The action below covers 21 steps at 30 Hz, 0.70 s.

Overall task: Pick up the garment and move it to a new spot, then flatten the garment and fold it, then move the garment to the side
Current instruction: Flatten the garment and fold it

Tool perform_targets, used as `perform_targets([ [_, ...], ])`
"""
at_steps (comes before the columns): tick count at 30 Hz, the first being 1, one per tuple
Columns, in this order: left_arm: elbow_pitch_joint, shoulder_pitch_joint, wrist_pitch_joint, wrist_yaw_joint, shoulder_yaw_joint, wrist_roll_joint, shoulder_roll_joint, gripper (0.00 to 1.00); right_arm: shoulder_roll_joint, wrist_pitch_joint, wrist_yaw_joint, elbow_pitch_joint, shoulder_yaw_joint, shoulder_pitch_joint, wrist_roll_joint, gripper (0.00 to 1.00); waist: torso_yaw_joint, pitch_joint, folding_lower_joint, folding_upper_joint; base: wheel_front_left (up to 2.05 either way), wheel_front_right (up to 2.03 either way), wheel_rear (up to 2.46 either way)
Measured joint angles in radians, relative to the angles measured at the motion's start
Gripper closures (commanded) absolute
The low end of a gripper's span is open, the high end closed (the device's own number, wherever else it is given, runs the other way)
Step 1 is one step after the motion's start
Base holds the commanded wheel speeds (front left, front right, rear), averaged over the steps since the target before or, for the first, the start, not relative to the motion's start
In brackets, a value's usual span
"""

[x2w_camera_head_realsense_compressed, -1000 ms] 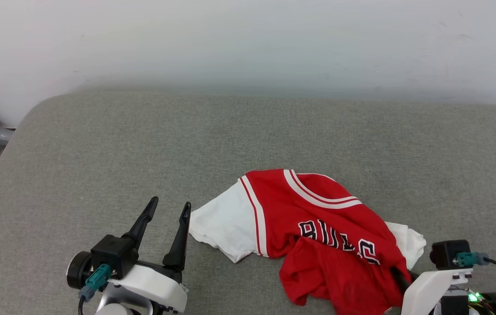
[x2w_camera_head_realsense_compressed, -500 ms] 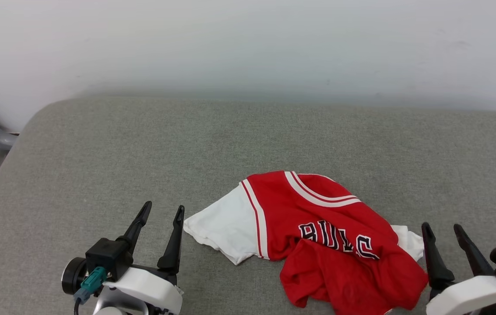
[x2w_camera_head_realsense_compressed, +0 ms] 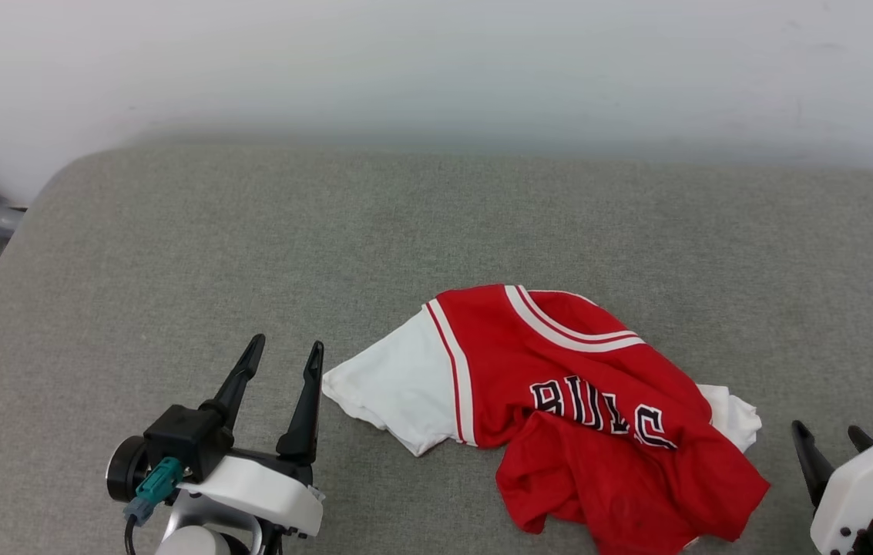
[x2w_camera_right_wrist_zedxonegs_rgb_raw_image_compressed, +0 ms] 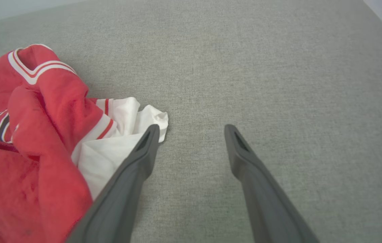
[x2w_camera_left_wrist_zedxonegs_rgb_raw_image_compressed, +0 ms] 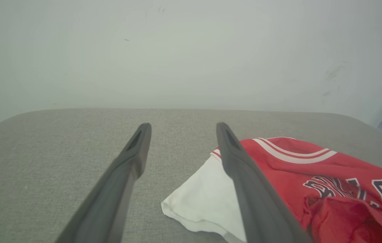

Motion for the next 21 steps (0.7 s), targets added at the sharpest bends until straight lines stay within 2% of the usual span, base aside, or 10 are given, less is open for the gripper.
perform_targets([
  [8, -0.008, -0.041, 0.000, -0.015, 0.010, 0.008, -0.018, 0.00, -0.133, 0.202, 0.000, 0.067, 0.128, -0.130, 0.051, 0.00, 0.037, 0.072, 0.0001, 0.0000, 0.00, 0.00, 0.00],
  [18, -0.010, -0.069, 0.000, -0.041, 0.046, 0.032, -0.050, 0.00, -0.226, 0.363, -0.003, 0.216, 0.276, -0.206, 0.119, 0.00, 0.075, 0.146, 0.0001, 0.0000, 0.00, 0.00, 0.00],
  [19, -0.008, -0.069, 0.000, -0.044, 0.049, 0.035, -0.054, 0.00, -0.232, 0.378, -0.003, 0.222, 0.287, -0.212, 0.128, 0.56, 0.076, 0.148, 0.0000, -0.0001, 0.00, 0.00, 0.00],
  [20, -0.007, -0.069, 0.000, -0.046, 0.053, 0.036, -0.057, 0.00, -0.234, 0.385, -0.005, 0.228, 0.292, -0.217, 0.142, 0.85, 0.075, 0.148, 0.0000, -0.0001, 0.00, 0.00, 0.00],
  [21, -0.004, -0.069, 0.000, -0.047, 0.056, 0.040, -0.061, 0.00, -0.238, 0.388, -0.007, 0.232, 0.300, -0.220, 0.155, 1.00, 0.075, 0.147, 0.0000, -0.0001, 0.00, 0.00, 0.00],
])
